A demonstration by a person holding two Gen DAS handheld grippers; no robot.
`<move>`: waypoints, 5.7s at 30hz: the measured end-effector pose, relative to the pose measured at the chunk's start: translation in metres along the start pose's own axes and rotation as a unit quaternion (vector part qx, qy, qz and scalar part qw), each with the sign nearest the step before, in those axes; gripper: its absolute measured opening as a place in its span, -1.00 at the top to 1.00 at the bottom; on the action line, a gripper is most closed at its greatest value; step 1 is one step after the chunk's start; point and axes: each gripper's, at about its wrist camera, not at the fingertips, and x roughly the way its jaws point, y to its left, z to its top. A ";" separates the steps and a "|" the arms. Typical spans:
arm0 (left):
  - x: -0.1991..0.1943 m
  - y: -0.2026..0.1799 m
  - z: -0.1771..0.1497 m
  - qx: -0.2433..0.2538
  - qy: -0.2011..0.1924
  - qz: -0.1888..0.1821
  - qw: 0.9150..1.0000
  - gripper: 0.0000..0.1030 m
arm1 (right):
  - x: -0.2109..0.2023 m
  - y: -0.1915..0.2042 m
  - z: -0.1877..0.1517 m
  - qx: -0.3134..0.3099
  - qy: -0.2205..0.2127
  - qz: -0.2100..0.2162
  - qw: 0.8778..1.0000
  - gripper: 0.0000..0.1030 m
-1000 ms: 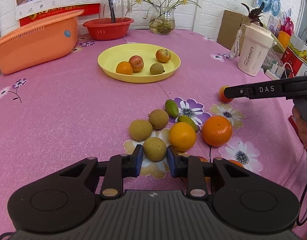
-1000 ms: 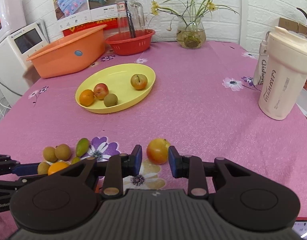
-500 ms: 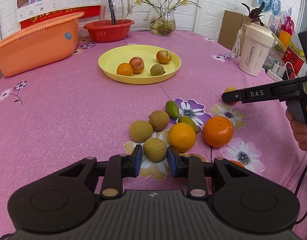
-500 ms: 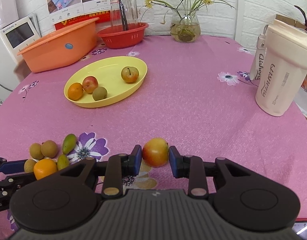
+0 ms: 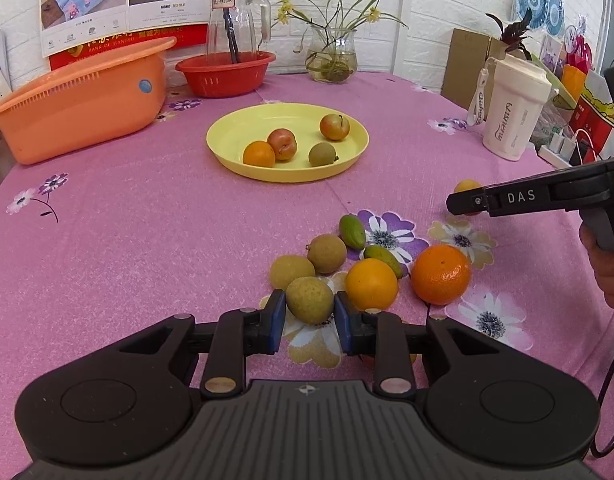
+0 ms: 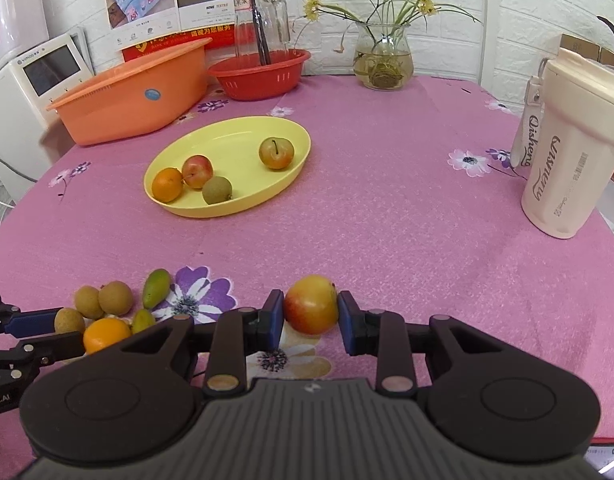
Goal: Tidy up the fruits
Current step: 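Close the left tool on a brown kiwi while the right tool lifts its apple, then carry the kiwi in the left tool while the right tool carries the apple over the plate, then lower the yellow-red apple onto the plate and open the right tool, then lower the kiwi onto the plate and open the left tool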
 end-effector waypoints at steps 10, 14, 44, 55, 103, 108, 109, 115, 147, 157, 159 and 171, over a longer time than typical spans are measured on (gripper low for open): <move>-0.016 -0.004 0.009 0.006 -0.027 0.008 1.000 0.52 | -0.022 0.008 0.003 0.002 -0.020 0.021 1.000 -0.54; -0.023 -0.005 0.017 0.011 -0.043 0.012 0.999 0.52 | -0.029 0.011 0.006 0.001 -0.031 0.028 0.999 -0.54; -0.007 0.015 0.083 0.004 -0.085 0.036 0.996 0.52 | -0.017 0.025 0.060 -0.019 -0.082 0.057 0.995 -0.54; 0.011 0.021 0.102 0.011 -0.086 0.040 0.995 0.52 | 0.011 0.023 0.078 -0.012 -0.074 0.058 0.995 -0.54; 0.067 0.038 0.135 0.009 -0.069 0.051 0.996 0.52 | 0.091 0.017 0.100 0.005 -0.030 0.070 0.997 -0.54; 0.071 0.036 0.135 0.012 -0.066 0.048 0.997 0.52 | 0.094 0.017 0.099 0.005 -0.027 0.071 0.997 -0.54; 0.072 0.037 0.135 0.012 -0.065 0.049 0.997 0.52 | 0.095 0.017 0.099 0.005 -0.026 0.071 0.997 -0.54; 0.078 0.039 0.135 0.008 -0.061 0.048 0.997 0.52 | 0.096 0.019 0.098 0.001 -0.023 0.074 0.997 -0.54; 0.127 0.044 0.136 -0.011 -0.013 0.038 0.999 0.52 | 0.086 0.009 0.096 0.017 -0.040 0.068 0.997 -0.54; 0.136 0.046 0.138 -0.020 -0.001 0.043 0.999 0.52 | 0.088 0.008 0.095 0.018 -0.037 0.070 0.997 -0.54; 0.137 0.046 0.138 -0.020 0.000 0.043 0.999 0.52 | 0.089 0.008 0.095 0.018 -0.037 0.070 0.997 -0.54; 0.123 0.048 0.139 -0.028 -0.014 0.048 0.998 0.50 | 0.080 0.009 0.096 0.018 -0.044 0.067 0.997 -0.54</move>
